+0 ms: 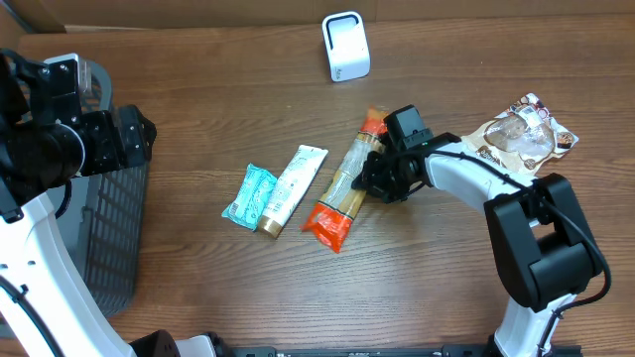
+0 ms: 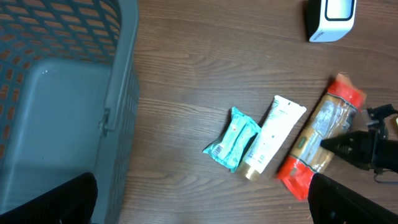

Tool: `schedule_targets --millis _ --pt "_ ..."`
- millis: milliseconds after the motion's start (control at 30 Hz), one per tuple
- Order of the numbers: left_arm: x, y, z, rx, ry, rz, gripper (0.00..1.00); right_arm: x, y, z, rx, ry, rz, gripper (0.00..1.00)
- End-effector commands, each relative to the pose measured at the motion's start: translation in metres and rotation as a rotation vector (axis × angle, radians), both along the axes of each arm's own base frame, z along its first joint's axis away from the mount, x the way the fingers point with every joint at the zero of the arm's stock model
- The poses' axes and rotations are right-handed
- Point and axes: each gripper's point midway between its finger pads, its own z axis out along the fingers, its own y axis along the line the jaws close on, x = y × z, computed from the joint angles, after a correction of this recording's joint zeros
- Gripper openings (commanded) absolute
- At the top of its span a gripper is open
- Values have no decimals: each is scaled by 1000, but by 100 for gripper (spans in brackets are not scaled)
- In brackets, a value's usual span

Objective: Scan the item barcode

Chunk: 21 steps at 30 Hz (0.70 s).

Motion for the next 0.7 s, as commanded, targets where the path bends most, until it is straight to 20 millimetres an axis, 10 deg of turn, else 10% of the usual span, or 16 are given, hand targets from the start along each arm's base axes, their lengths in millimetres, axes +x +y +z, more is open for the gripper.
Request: schedule_targets --millis 0,233,467,667 --pt "2 -2 0 6 -4 -28 100 -7 -17 -7 -78 -9 46 13" --pt "2 -2 0 6 -4 -29 100 -6 -46 58 -230 -105 145 13" --pt "2 -2 0 6 -4 -28 99 -23 -121 116 -870 -115 114 4" --pt "2 -2 0 6 -4 -28 100 -34 -103 112 -1043 -183 246 4"
